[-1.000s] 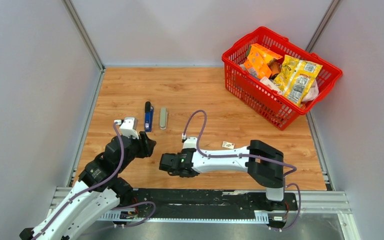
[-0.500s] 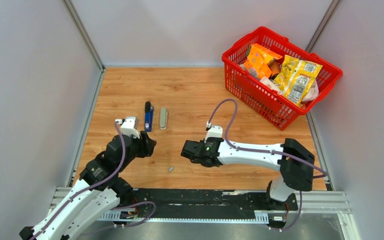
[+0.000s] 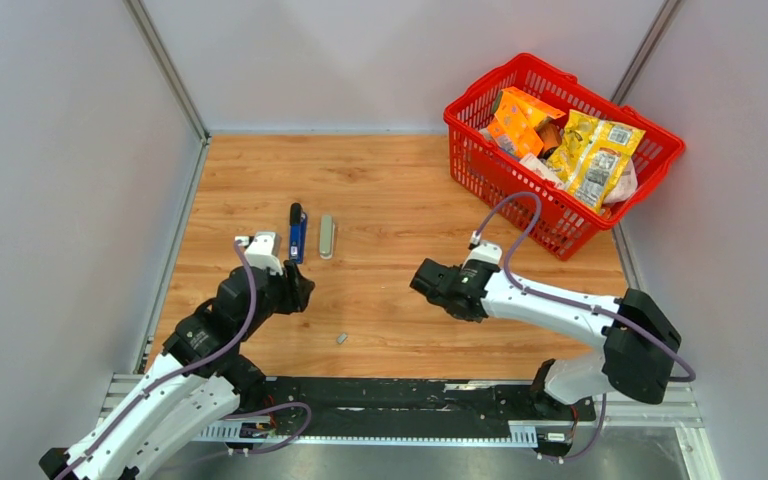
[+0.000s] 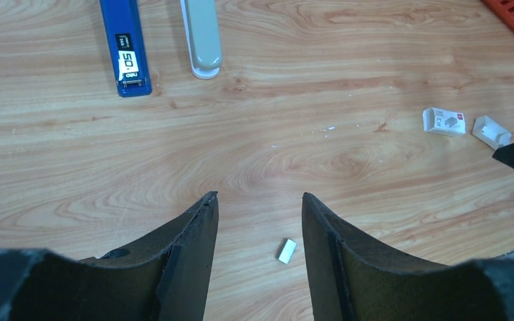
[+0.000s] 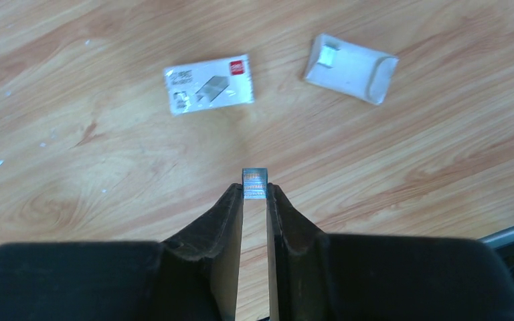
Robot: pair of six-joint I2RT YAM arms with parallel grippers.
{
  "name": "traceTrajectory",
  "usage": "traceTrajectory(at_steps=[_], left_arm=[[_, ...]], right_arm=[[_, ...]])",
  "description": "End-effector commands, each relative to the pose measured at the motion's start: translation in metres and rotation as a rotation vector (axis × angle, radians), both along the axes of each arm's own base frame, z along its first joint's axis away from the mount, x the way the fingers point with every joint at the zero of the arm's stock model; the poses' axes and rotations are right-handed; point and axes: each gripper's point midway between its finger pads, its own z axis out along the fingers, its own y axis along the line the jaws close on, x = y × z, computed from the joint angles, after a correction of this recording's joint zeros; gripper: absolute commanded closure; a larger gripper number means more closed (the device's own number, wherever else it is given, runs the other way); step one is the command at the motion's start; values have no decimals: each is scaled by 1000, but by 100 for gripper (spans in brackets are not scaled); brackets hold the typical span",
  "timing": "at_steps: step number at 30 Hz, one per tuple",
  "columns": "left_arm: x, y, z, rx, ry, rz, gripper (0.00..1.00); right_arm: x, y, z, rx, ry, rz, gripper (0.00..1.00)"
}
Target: Unload the staples from the stapler
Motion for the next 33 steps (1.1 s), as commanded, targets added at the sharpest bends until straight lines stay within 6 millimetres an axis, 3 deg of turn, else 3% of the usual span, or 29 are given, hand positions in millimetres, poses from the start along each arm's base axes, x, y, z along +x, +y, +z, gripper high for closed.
traceTrajectory(at_steps=[1, 14, 33], left_arm=[[5, -7, 26, -28, -61, -27, 43], [6, -22, 20, -38, -25, -85, 43], [8, -22, 16, -18, -16, -85, 43]], right_arm=[[12, -29, 7, -26, -65, -81, 80], [33, -73, -8, -49, -66, -216, 79], [40, -89, -38, -39, -1, -265, 78]])
